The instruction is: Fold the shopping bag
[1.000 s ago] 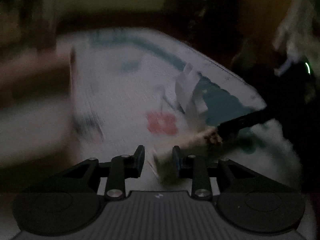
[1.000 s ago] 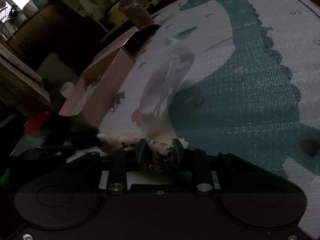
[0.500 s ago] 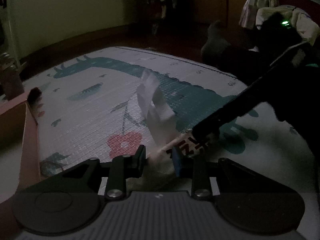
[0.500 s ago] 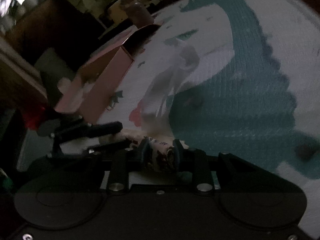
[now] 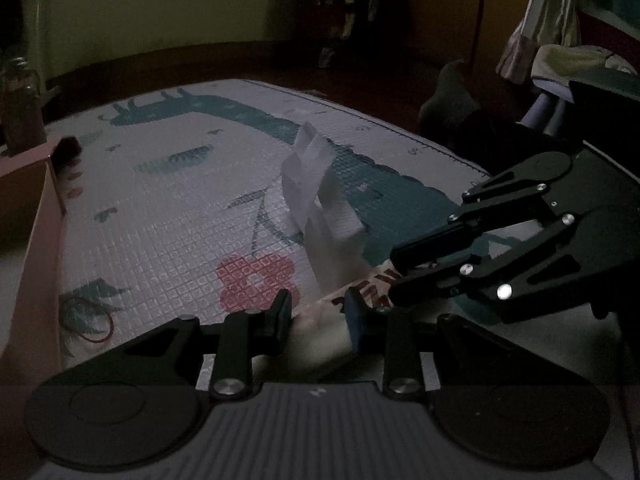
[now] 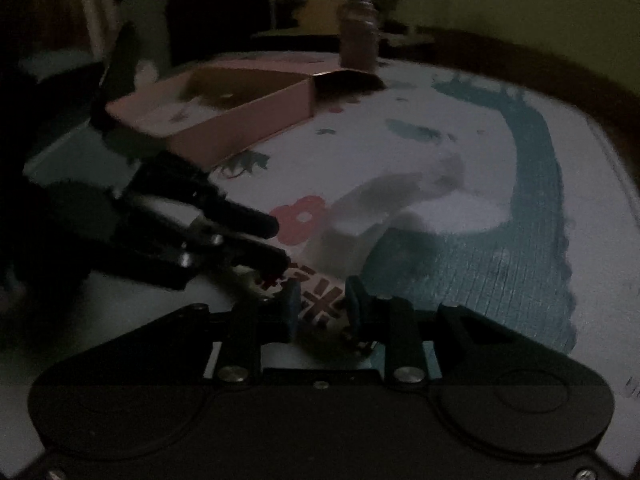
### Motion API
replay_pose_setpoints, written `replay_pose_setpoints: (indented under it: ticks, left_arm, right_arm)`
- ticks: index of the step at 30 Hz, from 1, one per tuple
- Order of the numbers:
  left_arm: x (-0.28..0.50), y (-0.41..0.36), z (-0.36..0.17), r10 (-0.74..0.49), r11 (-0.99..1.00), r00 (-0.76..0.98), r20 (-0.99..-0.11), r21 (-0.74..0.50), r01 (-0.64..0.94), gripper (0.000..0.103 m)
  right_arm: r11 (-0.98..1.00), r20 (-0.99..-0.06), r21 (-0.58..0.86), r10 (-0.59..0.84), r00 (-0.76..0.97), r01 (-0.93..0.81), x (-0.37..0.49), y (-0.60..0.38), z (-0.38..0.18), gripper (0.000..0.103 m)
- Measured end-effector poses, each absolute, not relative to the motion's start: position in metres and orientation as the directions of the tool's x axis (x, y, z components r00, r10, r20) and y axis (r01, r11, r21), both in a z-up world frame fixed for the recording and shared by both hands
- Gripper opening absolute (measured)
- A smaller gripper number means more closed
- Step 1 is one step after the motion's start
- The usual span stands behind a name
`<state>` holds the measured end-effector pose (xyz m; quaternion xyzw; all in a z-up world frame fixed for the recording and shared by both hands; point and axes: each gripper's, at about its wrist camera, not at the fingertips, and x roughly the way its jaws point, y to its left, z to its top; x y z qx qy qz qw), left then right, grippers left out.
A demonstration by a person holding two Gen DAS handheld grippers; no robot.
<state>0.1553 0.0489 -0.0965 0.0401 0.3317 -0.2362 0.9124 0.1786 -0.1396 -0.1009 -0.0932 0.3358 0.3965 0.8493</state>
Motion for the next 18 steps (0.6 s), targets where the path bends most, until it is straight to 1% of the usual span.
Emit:
replay_pose_setpoints:
  ticks: [4, 6, 9, 12, 13, 16, 18]
  left_arm:
    - [0.15, 0.051, -0.091, -0.397, 0.89, 0.673, -0.624, -0.084, 0.448, 0.029]
    - [0.141, 0.052, -0.081, -0.385, 0.892, 0.689, -0.614, -0.055, 0.449, 0.029]
    - [0.133, 0.056, -0.077, -0.374, 0.899, 0.712, -0.594, -0.043, 0.436, 0.029]
    - [0.135, 0.049, -0.092, -0.324, 0.904, 0.691, -0.646, 0.005, 0.428, 0.029]
    - [0.135, 0.047, -0.093, -0.312, 0.905, 0.695, -0.648, 0.02, 0.425, 0.029]
    - [0.139, 0.051, -0.09, -0.323, 0.912, 0.676, -0.662, -0.027, 0.41, 0.029]
    - [0.137, 0.051, -0.087, -0.325, 0.909, 0.675, -0.662, -0.021, 0.417, 0.029]
  right_arm:
    - [0.67, -0.646, 0.091, 0.602, 0.468, -0.737, 0.176, -0.136, -0.102, 0.024]
    - [0.673, -0.646, 0.094, 0.602, 0.47, -0.733, 0.175, -0.135, -0.102, 0.024]
    - [0.669, -0.644, 0.089, 0.604, 0.469, -0.738, 0.174, -0.135, -0.103, 0.024]
    - [0.66, -0.644, 0.064, 0.6, 0.474, -0.749, 0.172, -0.133, -0.103, 0.024]
    - [0.66, -0.644, 0.057, 0.597, 0.477, -0.749, 0.171, -0.132, -0.103, 0.024]
    - [0.657, -0.646, 0.045, 0.594, 0.479, -0.753, 0.17, -0.132, -0.102, 0.024]
    - [0.653, -0.648, 0.037, 0.592, 0.48, -0.756, 0.169, -0.131, -0.102, 0.024]
